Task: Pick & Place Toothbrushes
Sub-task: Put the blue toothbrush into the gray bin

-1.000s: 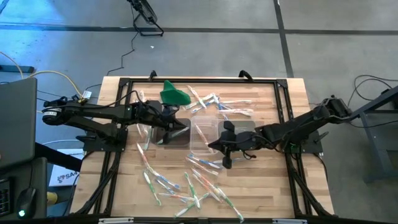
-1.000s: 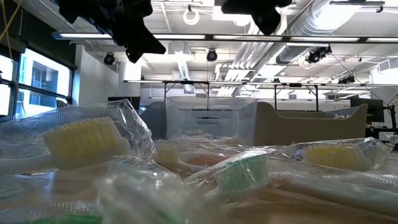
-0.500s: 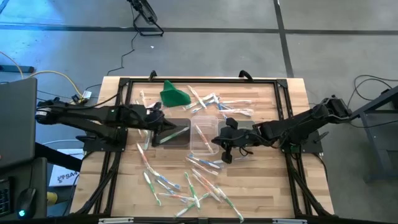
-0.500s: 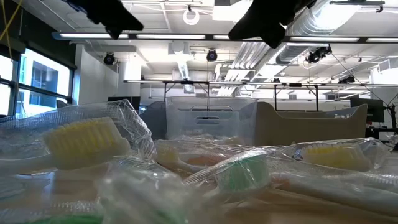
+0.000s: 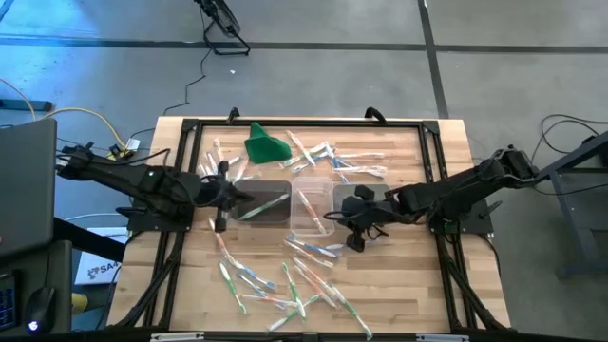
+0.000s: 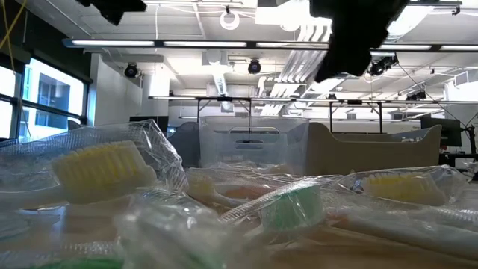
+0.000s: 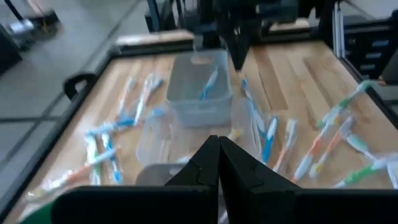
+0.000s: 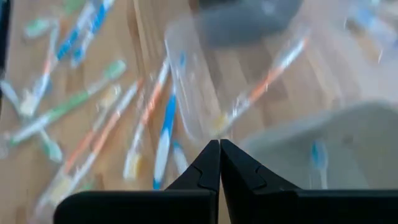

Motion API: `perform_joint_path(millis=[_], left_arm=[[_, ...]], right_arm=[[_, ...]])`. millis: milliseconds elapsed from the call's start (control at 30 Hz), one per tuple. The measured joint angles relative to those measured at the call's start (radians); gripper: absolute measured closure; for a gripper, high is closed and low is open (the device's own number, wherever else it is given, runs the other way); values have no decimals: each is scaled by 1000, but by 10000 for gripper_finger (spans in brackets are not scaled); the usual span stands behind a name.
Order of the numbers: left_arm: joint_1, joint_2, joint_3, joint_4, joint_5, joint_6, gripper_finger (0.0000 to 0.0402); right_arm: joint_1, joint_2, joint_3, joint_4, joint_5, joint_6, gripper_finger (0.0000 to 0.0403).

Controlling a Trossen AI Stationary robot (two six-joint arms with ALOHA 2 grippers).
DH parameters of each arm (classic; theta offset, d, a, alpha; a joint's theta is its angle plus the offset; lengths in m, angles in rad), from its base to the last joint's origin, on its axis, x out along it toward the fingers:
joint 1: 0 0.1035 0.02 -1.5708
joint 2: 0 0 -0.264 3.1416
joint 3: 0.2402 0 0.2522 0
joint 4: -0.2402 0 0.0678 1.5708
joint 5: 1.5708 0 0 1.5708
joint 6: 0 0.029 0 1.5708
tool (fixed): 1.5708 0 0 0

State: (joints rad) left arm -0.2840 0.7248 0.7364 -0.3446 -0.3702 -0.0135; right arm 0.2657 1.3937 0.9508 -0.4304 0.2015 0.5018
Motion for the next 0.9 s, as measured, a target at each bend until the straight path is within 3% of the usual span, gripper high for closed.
perform_joint_path(millis=[200, 367, 900], left_arm=[[-31, -84, 0, 3, -116, 44, 401], [-31, -121, 0, -5, -124, 39, 401], [-31, -105, 0, -18, -156, 33, 401]], right_arm=[[0, 0, 0, -98, -55, 40, 400], [8, 0, 0, -125, -129, 49, 400], [80, 1, 0, -270, -124, 51, 400]])
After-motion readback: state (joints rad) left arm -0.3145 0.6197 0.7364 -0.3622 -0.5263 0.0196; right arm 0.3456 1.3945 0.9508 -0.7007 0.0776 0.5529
